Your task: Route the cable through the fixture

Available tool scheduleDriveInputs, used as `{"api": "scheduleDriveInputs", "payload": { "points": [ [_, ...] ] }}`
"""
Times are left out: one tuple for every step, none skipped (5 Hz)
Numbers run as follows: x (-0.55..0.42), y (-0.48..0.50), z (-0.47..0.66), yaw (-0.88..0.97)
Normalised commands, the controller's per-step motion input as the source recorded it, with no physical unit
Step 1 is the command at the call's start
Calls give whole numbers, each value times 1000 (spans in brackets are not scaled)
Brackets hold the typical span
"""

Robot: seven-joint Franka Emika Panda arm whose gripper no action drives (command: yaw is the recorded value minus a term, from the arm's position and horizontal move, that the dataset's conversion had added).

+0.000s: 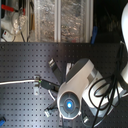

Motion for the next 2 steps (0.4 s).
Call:
{"api": "scheduleDriveInputs", "payload": {
  "points": [
    [-17, 2, 0, 0],
    [-117, 11, 2, 0]
  ]
}}
